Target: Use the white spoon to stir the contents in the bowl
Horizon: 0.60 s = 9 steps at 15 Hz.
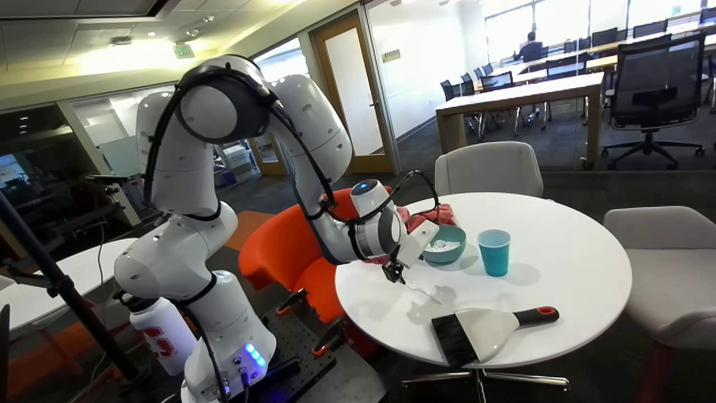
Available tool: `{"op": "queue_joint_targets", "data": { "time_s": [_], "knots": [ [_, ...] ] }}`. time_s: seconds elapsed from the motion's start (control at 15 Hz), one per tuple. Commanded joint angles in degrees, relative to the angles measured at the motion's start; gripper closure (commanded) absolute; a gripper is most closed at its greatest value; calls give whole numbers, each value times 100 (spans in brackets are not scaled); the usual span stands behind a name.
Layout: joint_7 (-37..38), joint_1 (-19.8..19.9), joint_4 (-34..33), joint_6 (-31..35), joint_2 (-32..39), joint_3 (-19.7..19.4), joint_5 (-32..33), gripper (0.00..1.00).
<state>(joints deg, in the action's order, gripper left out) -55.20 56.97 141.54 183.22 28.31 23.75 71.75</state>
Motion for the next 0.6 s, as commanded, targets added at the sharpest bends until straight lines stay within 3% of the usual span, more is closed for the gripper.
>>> {"op": "queue_joint_targets", "data": {
  "time_s": [0.0,0.27,0.33,0.4,0.53],
  "knots": [
    [-735,1040,452,-553,-479,1196,-870,0],
    [-1726,2317,343,-1320,-559,2702,-2017,0],
    [-1360,1800,238,-1015,-282,2144,-1624,0],
    [-1545,2051,231,-1155,-329,2422,-1811,0],
    [-1612,2225,235,-1207,-382,2573,-1877,0]
  ]
}}
